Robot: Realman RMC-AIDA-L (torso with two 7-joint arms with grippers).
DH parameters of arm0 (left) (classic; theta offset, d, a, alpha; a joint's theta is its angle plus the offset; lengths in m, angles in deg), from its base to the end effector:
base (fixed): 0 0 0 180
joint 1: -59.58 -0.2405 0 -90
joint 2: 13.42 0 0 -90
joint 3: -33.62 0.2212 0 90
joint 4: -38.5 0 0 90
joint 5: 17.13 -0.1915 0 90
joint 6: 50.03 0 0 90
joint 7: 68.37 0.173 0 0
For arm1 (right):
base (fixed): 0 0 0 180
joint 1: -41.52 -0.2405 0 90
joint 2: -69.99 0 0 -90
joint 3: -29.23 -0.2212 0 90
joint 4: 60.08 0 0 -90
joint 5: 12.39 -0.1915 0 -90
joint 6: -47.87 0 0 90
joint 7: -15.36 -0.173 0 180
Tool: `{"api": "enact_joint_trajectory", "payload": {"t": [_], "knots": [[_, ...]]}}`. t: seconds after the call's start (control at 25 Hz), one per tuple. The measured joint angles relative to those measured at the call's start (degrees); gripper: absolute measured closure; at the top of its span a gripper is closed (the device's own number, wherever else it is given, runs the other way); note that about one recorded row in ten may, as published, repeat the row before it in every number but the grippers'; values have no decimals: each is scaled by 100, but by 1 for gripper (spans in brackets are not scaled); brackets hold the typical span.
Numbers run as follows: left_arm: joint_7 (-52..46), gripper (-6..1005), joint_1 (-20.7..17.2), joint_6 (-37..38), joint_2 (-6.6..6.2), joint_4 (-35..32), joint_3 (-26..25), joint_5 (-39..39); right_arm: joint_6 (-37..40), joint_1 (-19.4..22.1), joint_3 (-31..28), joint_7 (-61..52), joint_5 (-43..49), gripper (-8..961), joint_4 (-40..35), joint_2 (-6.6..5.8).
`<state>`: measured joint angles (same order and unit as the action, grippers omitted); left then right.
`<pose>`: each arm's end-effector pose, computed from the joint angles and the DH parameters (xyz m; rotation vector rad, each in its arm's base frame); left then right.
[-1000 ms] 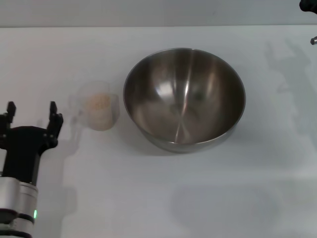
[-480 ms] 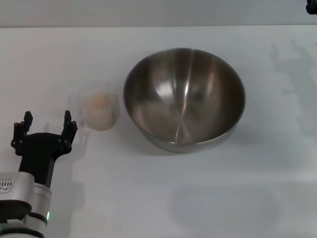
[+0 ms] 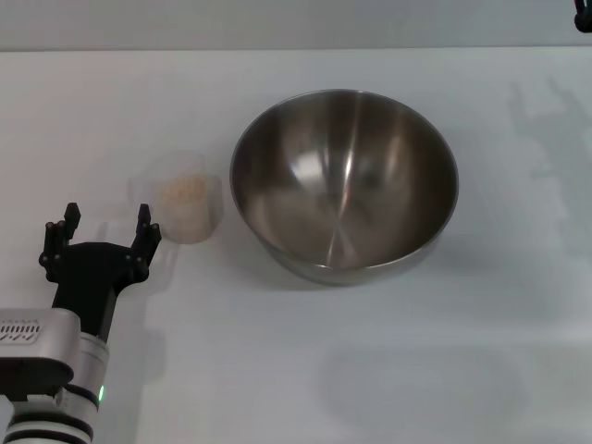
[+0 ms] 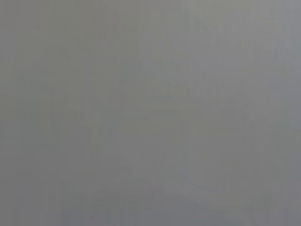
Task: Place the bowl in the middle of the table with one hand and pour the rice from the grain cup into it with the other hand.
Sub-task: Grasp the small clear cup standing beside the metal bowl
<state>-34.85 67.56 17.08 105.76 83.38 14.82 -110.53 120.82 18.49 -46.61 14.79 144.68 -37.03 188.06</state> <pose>-0.2529 0.2491 -0.0652 -1.5776 -0.6612 -0.4881 0.2190 0.3578 0.0640 -1.4624 0.1789 0.8647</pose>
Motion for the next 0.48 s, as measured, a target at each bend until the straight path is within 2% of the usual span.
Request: {"api": "enact_joint_trajectory", "payload": {"t": [0.48], "knots": [[-1,159,221,-58,0,-161,-19,241,132,135,0,-2,0,436,41,28]]}}
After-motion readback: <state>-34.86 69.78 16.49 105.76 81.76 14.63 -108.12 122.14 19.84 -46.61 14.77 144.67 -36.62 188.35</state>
